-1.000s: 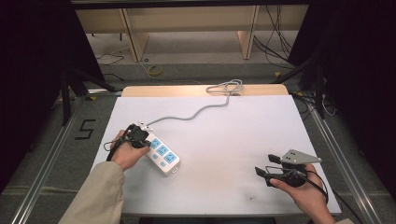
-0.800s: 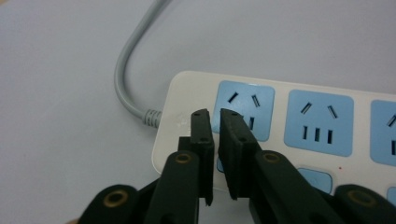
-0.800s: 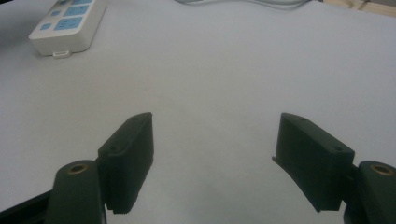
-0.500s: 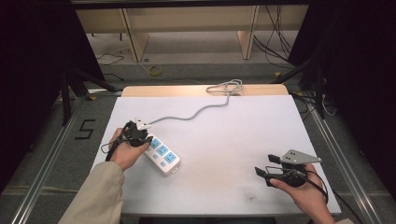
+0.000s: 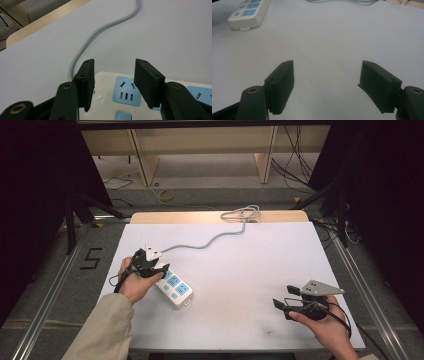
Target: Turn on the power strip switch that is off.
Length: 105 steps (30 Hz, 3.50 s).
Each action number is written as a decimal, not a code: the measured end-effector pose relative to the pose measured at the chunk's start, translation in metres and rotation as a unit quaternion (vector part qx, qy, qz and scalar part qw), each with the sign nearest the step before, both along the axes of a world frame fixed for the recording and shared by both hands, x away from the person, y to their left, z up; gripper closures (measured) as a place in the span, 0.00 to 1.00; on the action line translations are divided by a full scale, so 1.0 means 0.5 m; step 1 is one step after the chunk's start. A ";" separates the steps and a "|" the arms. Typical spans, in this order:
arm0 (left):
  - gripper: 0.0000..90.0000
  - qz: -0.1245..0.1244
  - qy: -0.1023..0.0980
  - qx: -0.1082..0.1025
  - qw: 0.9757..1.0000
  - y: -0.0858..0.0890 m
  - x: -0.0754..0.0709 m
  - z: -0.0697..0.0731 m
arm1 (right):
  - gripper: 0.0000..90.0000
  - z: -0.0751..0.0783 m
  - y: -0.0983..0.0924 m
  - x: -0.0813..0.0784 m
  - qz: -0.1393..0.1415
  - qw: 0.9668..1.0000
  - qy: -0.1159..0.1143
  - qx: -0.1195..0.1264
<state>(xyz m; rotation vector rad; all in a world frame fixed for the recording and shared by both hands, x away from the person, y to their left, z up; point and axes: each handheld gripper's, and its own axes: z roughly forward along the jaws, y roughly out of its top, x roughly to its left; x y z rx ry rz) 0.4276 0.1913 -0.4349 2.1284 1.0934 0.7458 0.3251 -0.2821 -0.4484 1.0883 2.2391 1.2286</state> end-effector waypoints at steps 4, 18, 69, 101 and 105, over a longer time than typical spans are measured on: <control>0.51 -0.007 -0.001 -0.004 1.000 -0.002 -0.001 0.000 | 0.31 0.000 0.000 0.000 0.000 1.000 0.000 0.001; 0.28 -0.043 -0.008 -0.074 0.996 -0.006 -0.020 0.012 | 0.31 0.000 -0.001 -0.001 -0.001 1.000 0.000 0.001; 0.22 -0.125 -0.039 -0.075 0.989 -0.055 -0.122 0.012 | 0.31 -0.001 -0.002 -0.007 0.008 1.000 -0.001 0.002; 0.19 -0.117 -0.040 -0.062 0.990 -0.005 -0.166 -0.008 | 0.30 -0.001 -0.005 -0.010 0.010 1.000 -0.001 0.001; 0.19 -0.114 -0.040 -0.064 0.991 0.002 -0.171 -0.009 | 0.30 -0.001 -0.006 -0.009 0.010 1.000 -0.002 0.002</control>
